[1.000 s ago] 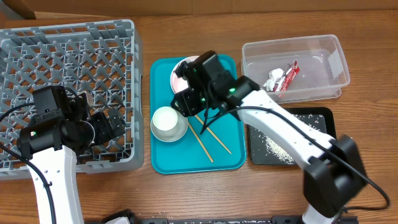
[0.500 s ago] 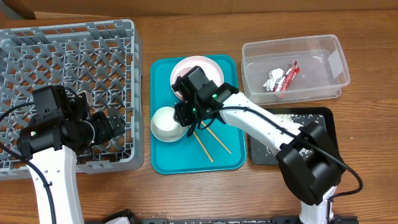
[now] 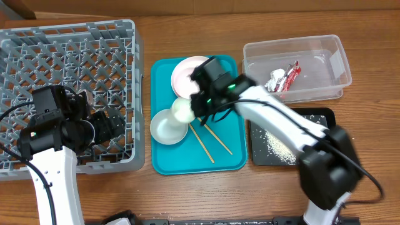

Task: Sort waste into correct bins and load items into the dishwasher
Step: 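Grasp the white paper cup with right gripper and lift it, then hand the white cup from right gripper to left gripper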

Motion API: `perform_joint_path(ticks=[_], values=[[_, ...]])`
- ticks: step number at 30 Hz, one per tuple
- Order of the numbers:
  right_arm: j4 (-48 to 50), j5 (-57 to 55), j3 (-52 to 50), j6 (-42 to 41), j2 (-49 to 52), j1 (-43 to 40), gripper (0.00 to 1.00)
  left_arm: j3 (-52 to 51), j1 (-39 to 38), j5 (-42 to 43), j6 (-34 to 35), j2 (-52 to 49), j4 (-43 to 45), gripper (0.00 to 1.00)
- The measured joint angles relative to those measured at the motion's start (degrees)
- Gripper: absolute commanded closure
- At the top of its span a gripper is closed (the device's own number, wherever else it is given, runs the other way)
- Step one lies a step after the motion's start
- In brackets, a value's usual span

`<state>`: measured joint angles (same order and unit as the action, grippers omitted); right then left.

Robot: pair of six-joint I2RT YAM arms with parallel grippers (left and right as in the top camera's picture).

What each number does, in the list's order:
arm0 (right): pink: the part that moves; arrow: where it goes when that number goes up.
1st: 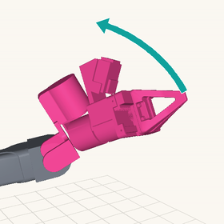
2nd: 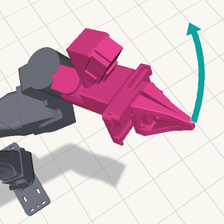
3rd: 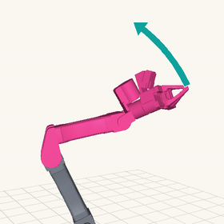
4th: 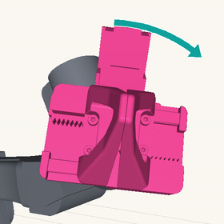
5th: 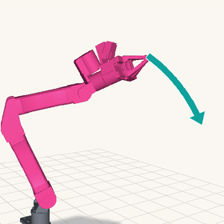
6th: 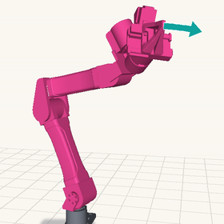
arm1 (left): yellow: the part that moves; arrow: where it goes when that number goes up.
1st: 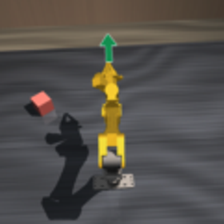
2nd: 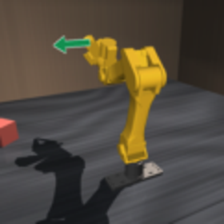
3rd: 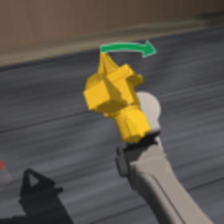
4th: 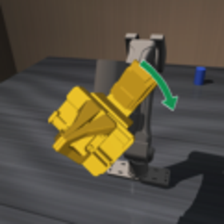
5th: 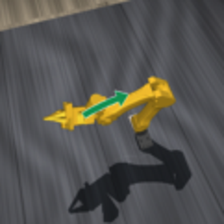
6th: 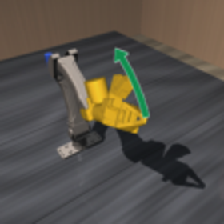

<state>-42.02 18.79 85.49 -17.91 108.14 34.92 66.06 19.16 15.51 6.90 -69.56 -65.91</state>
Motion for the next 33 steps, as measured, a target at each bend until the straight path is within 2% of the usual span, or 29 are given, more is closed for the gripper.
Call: perform_joint_path(ticks=[5,7,10,13,18,26,33], values=[[-4.6,2.5,1.8,-0.1,-12.2,-11.2,0.96,0.0,-2.7,5.6,-1.5,0.0,4.1,0.05],[-5.9,4.9,2.1,-0.1,-13.7,-13.4,0.96,0.0,-5.2,7.9,-1.7,0.0,6.1,0.04],[-8.2,14.4,2.1,-0.1,-14.2,-16.7,0.96,0.0,-11.3,12.8,-1.9,0.0,12.2,0.02],[-8.2,23.0,1.5,-0.1,-13.4,-17.5,0.96,0.1,-17.4,17.0,-0.9,0.0,19.9,0.01],[-5.2,37.3,1.1,-0.1,-13.4,-17.6,0.96,0.2,-24.9,23.5,2.2,0.0,28.0,0.00],[-1.5,49.0,1.1,-0.4,-13.2,-18.1,0.96,0.3,-26.6,34.4,4.1,0.0,32.9,0.00],[-1.1,56.9,1.1,-0.5,-13.2,-18.0,0.96,0.3,-26.7,44.0,6.1,0.0,41.5,0.02]])
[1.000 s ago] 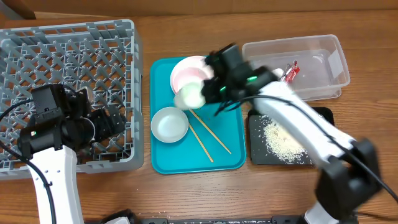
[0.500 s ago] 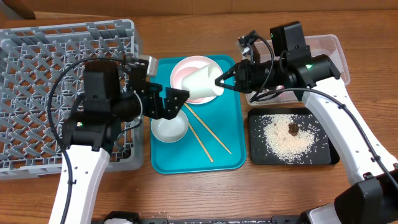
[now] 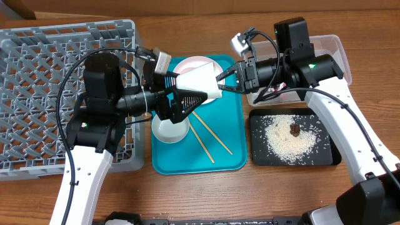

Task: Sort waste into correct bins and load items into the dishwasher
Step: 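Hand the white cup from right gripper to left gripper, then place the white cup upside down in the dish rack with left gripper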

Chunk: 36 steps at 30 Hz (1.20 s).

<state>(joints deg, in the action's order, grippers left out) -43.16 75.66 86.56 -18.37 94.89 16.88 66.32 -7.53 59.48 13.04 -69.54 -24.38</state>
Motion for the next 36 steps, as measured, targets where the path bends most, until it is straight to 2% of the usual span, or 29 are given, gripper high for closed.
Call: perform_joint_path(ticks=[6,11,16,18,20,21,22,23,24,26,28,30,31,33,36], values=[[0.0,1.8,0.0,0.0,0.0,0.0,0.96,0.0,0.0,3.3,2.4,0.0,2.8,0.16],[-0.1,2.4,0.0,0.0,0.0,0.0,0.96,0.0,-0.3,5.2,3.1,0.0,4.7,0.36],[-0.1,3.1,0.0,0.1,0.0,0.0,0.96,0.0,-0.3,6.3,3.4,0.0,4.7,0.41],[-0.2,3.2,0.0,0.1,0.0,0.0,0.96,0.0,-0.3,6.4,3.4,0.0,4.7,0.47],[-0.2,3.2,0.0,0.0,0.0,0.0,0.84,0.0,-0.3,6.3,3.4,0.0,4.7,0.51],[-0.2,3.0,0.0,0.2,0.0,0.1,0.78,0.0,-0.3,6.1,3.4,0.0,4.7,0.58],[-0.3,2.9,0.0,0.0,0.0,0.1,0.58,0.0,-0.4,5.3,3.4,0.0,4.0,0.65],[-0.5,2.1,0.0,0.2,0.0,0.1,0.42,0.1,-0.4,4.1,3.2,0.0,2.5,0.68],[-0.4,1.6,0.0,0.3,0.0,0.1,0.38,0.4,-0.4,1.5,2.4,0.0,-0.6,0.71],[-3.3,-4.2,0.0,0.3,0.0,-0.4,0.34,0.5,0.4,-2.5,0.2,0.0,-5.0,0.78],[-7.4,-12.1,0.0,0.7,0.0,-1.1,0.34,0.5,2.5,-6.1,-1.2,0.0,-7.1,0.79],[-11.1,-22.8,-0.1,1.1,0.0,-2.2,0.31,0.5,5.3,-8.9,-2.1,0.0,-10.4,0.80],[-15.4,-32.9,0.0,2.5,0.0,-4.4,0.31,0.5,7.6,-12.0,-3.1,0.1,-13.7,0.81],[-21.6,-41.6,0.4,5.0,0.0,-7.7,0.30,0.7,10.6,-19.2,-4.1,1.5,-19.5,0.85],[-27.8,-55.1,0.4,7.9,-2.8,-16.2,0.28,1.4,15.2,-36.5,-4.4,7.4,-31.5,0.96]])
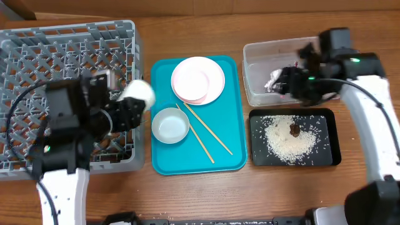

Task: Sort waste into correct bins and load items into the dishwasher
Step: 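Place the white cup upside down in the dish rack with left gripper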

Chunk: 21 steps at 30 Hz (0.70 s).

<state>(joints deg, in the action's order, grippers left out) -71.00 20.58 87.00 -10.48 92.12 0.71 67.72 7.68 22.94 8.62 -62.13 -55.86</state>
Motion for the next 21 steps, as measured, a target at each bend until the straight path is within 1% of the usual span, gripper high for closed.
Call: perform_joint_path(ticks=[1,2,4,7,8,12,13,14,15,16,17,18,19,21], values=[[-2.0,-3.2,0.0,1.0,-2.3,-3.2,0.26,0.5,0.5,-4.3,0.0,0.6,-2.4,0.96],[-2.9,-4.9,0.0,1.6,-4.1,-5.1,0.26,0.7,1.2,-10.7,0.4,0.7,-5.9,0.96],[-5.0,-7.0,0.4,2.4,-6.1,-8.7,0.26,0.7,4.2,-20.1,1.8,-0.5,-8.5,0.96],[-5.3,-7.8,0.4,2.9,-6.0,-9.3,0.26,0.7,8.8,-23.8,3.3,-4.3,-8.5,0.96],[-5.3,-8.0,0.4,3.0,-6.0,-9.3,0.26,0.7,11.7,-25.0,3.5,-7.5,-8.5,0.96],[-5.7,-8.0,0.4,3.0,-6.0,-9.4,0.26,0.8,18.6,-26.1,3.5,-16.4,-6.7,0.95],[-5.7,-8.0,0.4,3.0,-6.0,-9.3,0.26,0.8,19.8,-26.2,3.5,-18.6,-5.5,0.90],[-5.8,-8.0,0.4,3.0,-6.0,-9.4,0.26,0.8,20.7,-26.2,3.5,-20.7,-4.0,0.69],[-5.7,-8.0,0.4,3.0,-6.0,-9.3,0.26,0.8,21.0,-26.2,3.5,-21.6,-3.3,0.61],[-5.7,-8.0,0.4,3.0,-6.0,-9.3,0.26,0.8,21.2,-26.0,3.5,-23.0,-2.0,0.46],[-5.7,-8.0,0.4,3.0,-6.0,-9.3,0.26,0.8,21.2,-25.5,3.5,-24.0,-1.5,0.39],[-5.8,-8.0,0.4,3.0,-6.0,-9.3,0.26,0.8,21.2,-24.6,3.5,-25.1,-1.1,0.16],[-5.8,-8.0,0.4,3.0,-6.0,-9.3,0.26,0.8,21.2,-23.3,3.5,-26.2,-0.6,0.02],[-6.1,-8.0,0.4,3.0,-6.0,-9.3,0.26,0.8,21.2,-20.8,3.3,-26.4,0.2,0.00]])
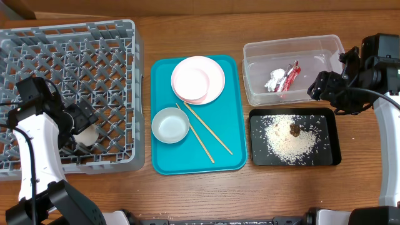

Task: Sort waste into correct bins and load items into the dishwasher
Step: 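Place the white cup upside down in the dish rack with left gripper, then grasp the grey saucer with left gripper and place it in the rack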

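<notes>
My left gripper is low over the near part of the grey dishwasher rack, shut on a white cup that sits among the rack's pegs. On the teal tray lie a pink plate, a pale bowl and two chopsticks. My right gripper hovers at the right end of the clear bin, open and holding nothing. The bin holds crumpled wrappers.
A black tray with scattered rice and a brown scrap lies in front of the clear bin. The left arm's cables trail over the rack's near left corner. Bare wood runs along the table's front edge.
My left gripper has moved with the white cup from the rack's right edge to a spot inside its near part. My right gripper has drawn back to the right, off the bin.
First my right gripper was at the white cup on the tray while the left was over the rack. Then both grippers met over the tray with the cup between them. After that the left alone held the cup, and it is now down in the rack.
</notes>
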Motion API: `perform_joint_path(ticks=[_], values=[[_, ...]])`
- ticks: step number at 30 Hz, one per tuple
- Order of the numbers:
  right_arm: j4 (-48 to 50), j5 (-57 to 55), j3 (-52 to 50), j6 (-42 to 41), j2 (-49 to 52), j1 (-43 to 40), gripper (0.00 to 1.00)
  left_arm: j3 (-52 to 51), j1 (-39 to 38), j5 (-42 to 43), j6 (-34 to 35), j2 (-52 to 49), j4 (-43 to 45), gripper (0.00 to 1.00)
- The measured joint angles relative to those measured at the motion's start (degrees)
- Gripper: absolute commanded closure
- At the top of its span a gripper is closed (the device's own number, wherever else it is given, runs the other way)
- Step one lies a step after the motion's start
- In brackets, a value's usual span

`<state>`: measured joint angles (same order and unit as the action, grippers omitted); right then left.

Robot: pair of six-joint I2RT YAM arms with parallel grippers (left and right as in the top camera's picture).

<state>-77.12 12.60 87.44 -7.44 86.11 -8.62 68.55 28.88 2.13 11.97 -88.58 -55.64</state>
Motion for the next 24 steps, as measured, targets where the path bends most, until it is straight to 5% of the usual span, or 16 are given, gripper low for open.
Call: perform_joint_path(ticks=[3,5,7,13,15,20,22,24], values=[[-0.1,0.0,0.0,0.0,0.0,0.0,0.25,2.9,0.0,1.3,-0.1,0.0,-3.5,0.00],[-0.5,0.0,0.0,-0.1,0.0,0.0,0.12,9.3,-0.5,3.7,-0.1,0.7,-6.7,0.00],[-0.8,0.0,0.0,0.0,0.0,0.0,0.09,11.4,-4.4,6.9,-0.1,3.6,-6.5,0.00],[-0.9,0.1,0.0,0.2,0.0,0.0,0.06,12.4,-39.4,8.9,-4.5,3.9,-5.9,0.05],[-0.9,0.0,0.0,0.2,0.0,0.0,0.06,12.4,-49.5,6.0,-5.1,-3.1,-5.7,0.17],[-0.9,0.1,0.0,0.2,0.0,0.0,0.06,12.4,-55.8,4.3,-6.1,-17.9,-5.9,0.55],[-0.9,0.1,0.0,0.2,0.0,0.0,0.06,12.4,-55.9,3.7,-5.0,-23.1,-6.1,0.96],[-1.1,0.1,0.0,0.2,0.0,0.0,0.06,12.4,-55.9,3.5,-4.4,-24.3,-6.7,0.96]])
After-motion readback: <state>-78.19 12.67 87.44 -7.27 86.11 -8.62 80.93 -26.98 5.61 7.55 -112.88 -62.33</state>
